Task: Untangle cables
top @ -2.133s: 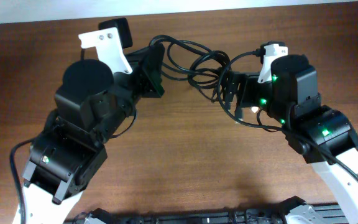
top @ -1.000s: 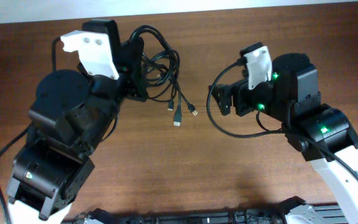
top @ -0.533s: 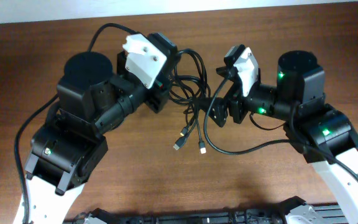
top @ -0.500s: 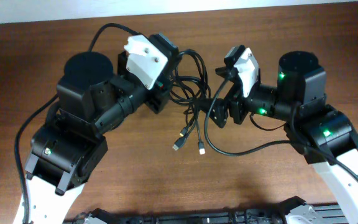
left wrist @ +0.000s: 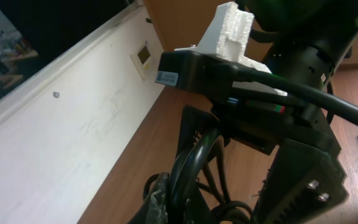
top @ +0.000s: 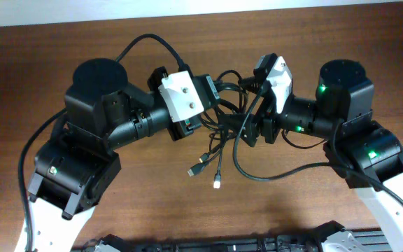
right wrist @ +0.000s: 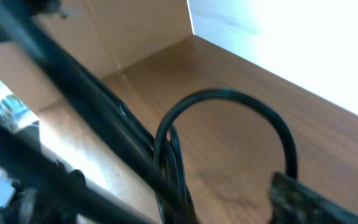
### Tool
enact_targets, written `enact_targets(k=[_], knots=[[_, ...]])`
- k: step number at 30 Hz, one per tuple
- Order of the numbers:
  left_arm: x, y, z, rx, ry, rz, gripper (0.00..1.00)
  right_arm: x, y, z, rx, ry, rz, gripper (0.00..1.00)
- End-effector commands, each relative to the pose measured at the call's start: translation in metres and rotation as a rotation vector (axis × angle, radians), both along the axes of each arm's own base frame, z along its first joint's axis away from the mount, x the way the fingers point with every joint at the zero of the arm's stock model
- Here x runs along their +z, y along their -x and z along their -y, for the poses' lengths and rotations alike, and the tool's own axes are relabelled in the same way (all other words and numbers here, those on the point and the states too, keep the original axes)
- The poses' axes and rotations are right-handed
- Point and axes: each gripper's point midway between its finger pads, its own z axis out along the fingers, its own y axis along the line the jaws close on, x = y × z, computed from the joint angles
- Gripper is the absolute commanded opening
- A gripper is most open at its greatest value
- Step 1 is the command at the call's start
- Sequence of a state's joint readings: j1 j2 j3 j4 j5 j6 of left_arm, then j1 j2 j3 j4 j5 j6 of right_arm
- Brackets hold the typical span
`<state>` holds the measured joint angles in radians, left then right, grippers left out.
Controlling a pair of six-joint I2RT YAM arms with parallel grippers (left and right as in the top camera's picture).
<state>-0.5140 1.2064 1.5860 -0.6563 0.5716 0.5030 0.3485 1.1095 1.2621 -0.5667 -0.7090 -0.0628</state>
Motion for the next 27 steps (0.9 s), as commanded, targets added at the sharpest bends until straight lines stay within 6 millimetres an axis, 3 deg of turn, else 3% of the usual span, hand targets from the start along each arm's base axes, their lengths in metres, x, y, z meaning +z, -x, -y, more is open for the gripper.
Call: enact_targets(k=[1,5,11,18,23,27], knots=[[0.016,0.009,0.001,-0.042,0.016,0.058,0.00,0.004,0.004,0.000,0.015,-0.007,0.016,0.84],[0.016,0.008,0.000,-0.035,0.015,0.059,0.00,0.003,0.000,0.002,-0.007,0.002,0.018,0.84],[0.014,-0.011,-0.011,0.088,-0.014,0.075,0.00,0.000,-0.010,0.009,-0.078,0.022,0.016,0.85],[0.015,-0.017,-0.017,0.136,-0.022,0.086,0.00,-0.006,-0.030,0.026,-0.250,0.038,-0.027,0.89],[0.025,0.017,-0.003,-0.061,0.001,0.149,0.00,-0.005,-0.030,0.026,-0.256,0.023,-0.039,0.90],[0.035,0.044,0.005,-0.216,0.032,0.206,0.00,0.000,-0.018,0.015,-0.163,-0.013,-0.052,0.88]])
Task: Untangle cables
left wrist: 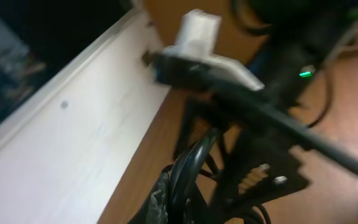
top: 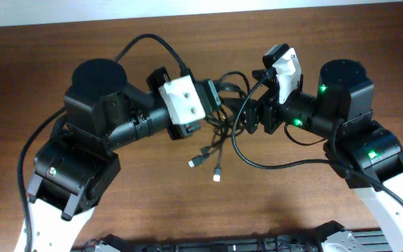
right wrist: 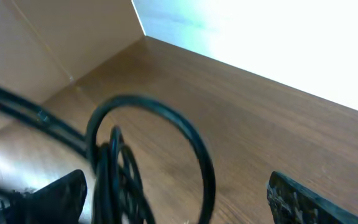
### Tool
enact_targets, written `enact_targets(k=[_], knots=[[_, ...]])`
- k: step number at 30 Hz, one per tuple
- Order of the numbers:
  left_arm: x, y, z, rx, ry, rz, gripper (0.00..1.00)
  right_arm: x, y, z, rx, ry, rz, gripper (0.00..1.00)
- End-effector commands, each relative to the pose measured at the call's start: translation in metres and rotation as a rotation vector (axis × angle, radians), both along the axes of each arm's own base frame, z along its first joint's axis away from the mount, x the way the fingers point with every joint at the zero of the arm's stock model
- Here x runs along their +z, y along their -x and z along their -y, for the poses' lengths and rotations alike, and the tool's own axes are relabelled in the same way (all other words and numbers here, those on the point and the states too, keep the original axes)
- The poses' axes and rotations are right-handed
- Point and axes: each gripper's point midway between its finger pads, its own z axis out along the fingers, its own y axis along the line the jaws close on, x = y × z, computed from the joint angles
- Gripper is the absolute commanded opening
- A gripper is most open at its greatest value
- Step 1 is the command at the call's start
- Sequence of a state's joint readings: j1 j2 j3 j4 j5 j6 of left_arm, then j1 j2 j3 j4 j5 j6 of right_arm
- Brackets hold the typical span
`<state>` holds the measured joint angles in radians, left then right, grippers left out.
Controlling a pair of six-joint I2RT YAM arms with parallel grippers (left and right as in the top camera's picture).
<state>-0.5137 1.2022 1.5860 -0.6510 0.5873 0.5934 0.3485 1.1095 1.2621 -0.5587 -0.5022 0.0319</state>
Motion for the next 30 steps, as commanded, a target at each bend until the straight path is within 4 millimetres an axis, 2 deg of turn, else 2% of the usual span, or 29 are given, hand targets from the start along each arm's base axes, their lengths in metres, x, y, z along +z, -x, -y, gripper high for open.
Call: enact_targets(k=[1,4,6,9,10,11,17,19,23,24,26,27,30], knots=[[0.033,0.042,0.004,-0.190,0.060,0.122,0.00,0.007,0.013,-0.009,0.077,-0.049,-0.012,0.85],[0.038,0.043,0.004,-0.190,0.068,0.141,0.00,0.008,0.016,-0.011,0.100,-0.058,-0.016,0.74],[0.040,0.043,0.003,-0.186,0.071,0.150,0.00,0.008,0.016,-0.011,0.100,-0.058,-0.016,0.62],[0.039,0.035,-0.001,-0.132,0.059,0.157,0.00,0.008,0.016,-0.011,0.100,-0.058,-0.015,0.29],[0.037,0.031,-0.002,-0.108,0.051,0.153,0.00,0.008,0.016,-0.011,0.100,-0.059,-0.014,0.21],[0.035,0.027,-0.003,-0.090,0.044,0.149,0.00,0.009,0.016,-0.011,0.100,-0.060,-0.011,0.17],[0.025,0.021,-0.004,-0.060,0.016,0.111,0.00,0.015,0.015,-0.013,0.112,-0.072,0.016,0.17],[0.020,0.018,-0.003,-0.061,0.007,0.094,0.00,0.020,0.019,-0.017,0.147,-0.090,0.028,0.24],[0.010,0.009,0.002,-0.062,-0.007,0.066,0.00,0.024,0.026,-0.022,0.198,-0.110,0.032,0.25],[0.008,0.007,0.003,-0.062,-0.010,0.059,0.00,0.024,0.028,-0.023,0.206,-0.113,0.031,0.22],[0.004,0.003,0.006,-0.058,-0.009,0.031,0.00,0.025,0.028,-0.023,0.207,-0.114,0.030,0.07],[0.002,0.002,0.007,-0.058,-0.011,0.026,0.00,0.025,0.028,-0.023,0.207,-0.114,0.031,0.04],[-0.002,-0.001,0.008,-0.058,-0.017,0.016,0.00,0.025,0.028,-0.023,0.208,-0.114,0.031,0.04]])
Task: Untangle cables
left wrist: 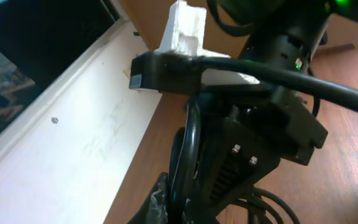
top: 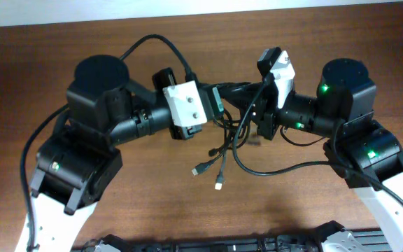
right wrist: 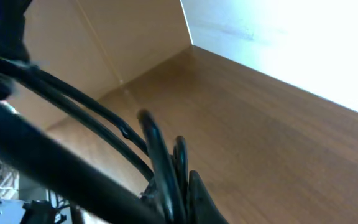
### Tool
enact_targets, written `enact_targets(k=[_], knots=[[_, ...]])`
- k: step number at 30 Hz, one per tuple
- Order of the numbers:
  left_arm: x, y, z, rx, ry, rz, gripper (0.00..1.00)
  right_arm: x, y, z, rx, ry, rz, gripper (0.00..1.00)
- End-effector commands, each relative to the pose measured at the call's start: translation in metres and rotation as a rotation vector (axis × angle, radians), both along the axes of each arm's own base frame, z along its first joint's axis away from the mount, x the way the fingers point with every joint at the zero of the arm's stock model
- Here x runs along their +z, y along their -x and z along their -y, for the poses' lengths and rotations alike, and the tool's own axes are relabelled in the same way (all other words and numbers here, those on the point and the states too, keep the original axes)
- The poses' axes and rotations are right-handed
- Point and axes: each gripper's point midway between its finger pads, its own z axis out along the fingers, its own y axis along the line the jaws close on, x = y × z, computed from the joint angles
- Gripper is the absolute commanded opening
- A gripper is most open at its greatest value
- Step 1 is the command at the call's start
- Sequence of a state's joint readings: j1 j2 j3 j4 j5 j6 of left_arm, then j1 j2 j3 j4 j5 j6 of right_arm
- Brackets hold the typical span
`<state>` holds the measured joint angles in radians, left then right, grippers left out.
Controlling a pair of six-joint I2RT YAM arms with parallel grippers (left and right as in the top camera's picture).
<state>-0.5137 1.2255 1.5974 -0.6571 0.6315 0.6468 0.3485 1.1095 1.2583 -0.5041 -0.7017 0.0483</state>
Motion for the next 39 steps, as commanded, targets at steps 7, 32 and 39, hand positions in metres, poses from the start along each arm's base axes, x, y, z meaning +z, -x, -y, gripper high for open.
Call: enact_targets(k=[7,32,39], knots=[[-0.010,-0.004,0.003,-0.003,-0.021,-0.051,0.11,0.015,0.010,-0.005,0.062,-0.040,0.042,0.04],[-0.030,-0.018,0.000,0.055,-0.075,-0.104,0.00,0.020,0.028,-0.009,0.153,-0.048,0.073,0.04],[-0.023,-0.021,0.002,0.057,-0.056,-0.074,0.00,0.005,0.012,0.000,0.043,0.006,0.037,0.99]])
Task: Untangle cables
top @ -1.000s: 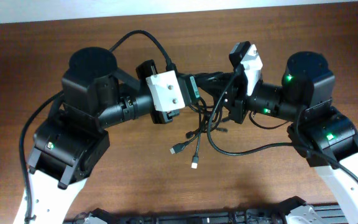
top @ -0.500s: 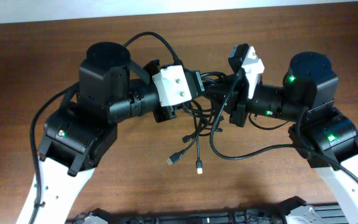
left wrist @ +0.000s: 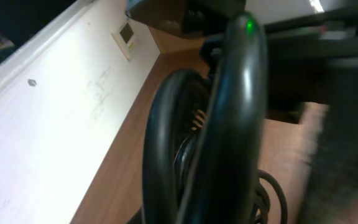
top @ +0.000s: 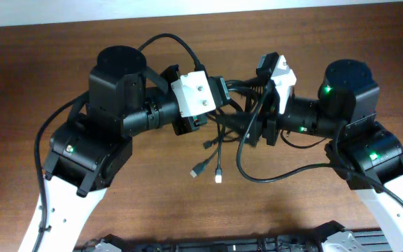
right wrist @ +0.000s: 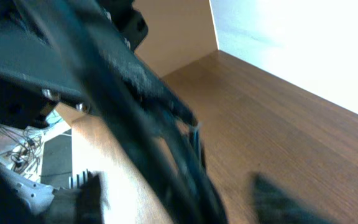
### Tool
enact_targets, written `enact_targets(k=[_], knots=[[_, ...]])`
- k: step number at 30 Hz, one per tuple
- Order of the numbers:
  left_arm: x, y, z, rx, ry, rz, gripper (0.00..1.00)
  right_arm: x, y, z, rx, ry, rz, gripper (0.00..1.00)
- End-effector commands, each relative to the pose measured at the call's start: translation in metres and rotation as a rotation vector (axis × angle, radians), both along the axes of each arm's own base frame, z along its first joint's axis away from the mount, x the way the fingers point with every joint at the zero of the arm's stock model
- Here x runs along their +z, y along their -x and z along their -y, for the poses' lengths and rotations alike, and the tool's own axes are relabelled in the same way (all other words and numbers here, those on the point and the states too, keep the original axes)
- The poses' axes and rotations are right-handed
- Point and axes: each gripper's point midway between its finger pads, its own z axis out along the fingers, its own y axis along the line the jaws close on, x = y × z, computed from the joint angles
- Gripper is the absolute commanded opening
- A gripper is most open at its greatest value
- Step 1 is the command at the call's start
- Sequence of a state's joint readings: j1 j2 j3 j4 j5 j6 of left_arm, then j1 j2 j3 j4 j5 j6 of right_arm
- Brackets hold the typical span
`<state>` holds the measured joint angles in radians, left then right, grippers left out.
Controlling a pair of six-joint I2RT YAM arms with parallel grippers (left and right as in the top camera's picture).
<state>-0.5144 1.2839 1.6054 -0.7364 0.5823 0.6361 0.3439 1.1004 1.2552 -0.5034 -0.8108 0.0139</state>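
Note:
A tangle of black cables (top: 235, 112) hangs between my two grippers above the brown table (top: 152, 203). My left gripper (top: 224, 94) is at the tangle's left side, shut on the bundle. In the left wrist view thick cables (left wrist: 229, 124) fill the frame and hide the fingers. My right gripper (top: 254, 129) is at the tangle's right side. In the blurred right wrist view its fingers (right wrist: 89, 193) stand apart with cables (right wrist: 185, 162) running between them. Two loose plug ends (top: 196, 170) (top: 217, 178) dangle below. A long cable loop (top: 257, 175) sags to the right.
A white wall edge (top: 47, 14) runs along the table's far side. A black strip (top: 208, 245) lies at the near edge. The left arm's own black lead (top: 163, 38) arches over its wrist. Both arm bodies crowd the table's middle.
My left arm has shifted right and toward the far side, bringing the cables close against its camera. My right gripper's fingers, then close around the cables, now stand apart. The dangling plugs hardly moved.
At first both grippers were at the tangle in the table's middle, the right one's fingers apart. Then the right wrist was nearer the far side and the loop swung. Then the right fingers stood close on the cables. Now the left arm is further right and the right fingers are apart.

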Motion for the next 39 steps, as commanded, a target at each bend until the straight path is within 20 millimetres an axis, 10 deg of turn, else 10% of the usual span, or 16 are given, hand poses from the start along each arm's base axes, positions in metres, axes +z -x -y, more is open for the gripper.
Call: enact_targets(k=[1,12,24,39], knots=[[0.011,-0.003,-0.001,0.009,0.018,0.044,0.00,-0.004,-0.009,0.010,-0.093,0.042,0.006,0.99],[0.026,-0.005,0.003,0.073,0.169,-0.138,0.00,-0.025,-0.059,0.061,-0.532,0.136,-0.068,0.99],[0.059,0.038,0.020,-0.173,0.318,-0.247,0.00,-0.048,-0.082,0.115,-0.861,0.267,-0.096,0.99],[0.119,0.043,-0.036,-0.055,0.439,-0.043,0.00,-0.067,-0.077,0.131,-0.922,0.362,-0.145,0.99]])
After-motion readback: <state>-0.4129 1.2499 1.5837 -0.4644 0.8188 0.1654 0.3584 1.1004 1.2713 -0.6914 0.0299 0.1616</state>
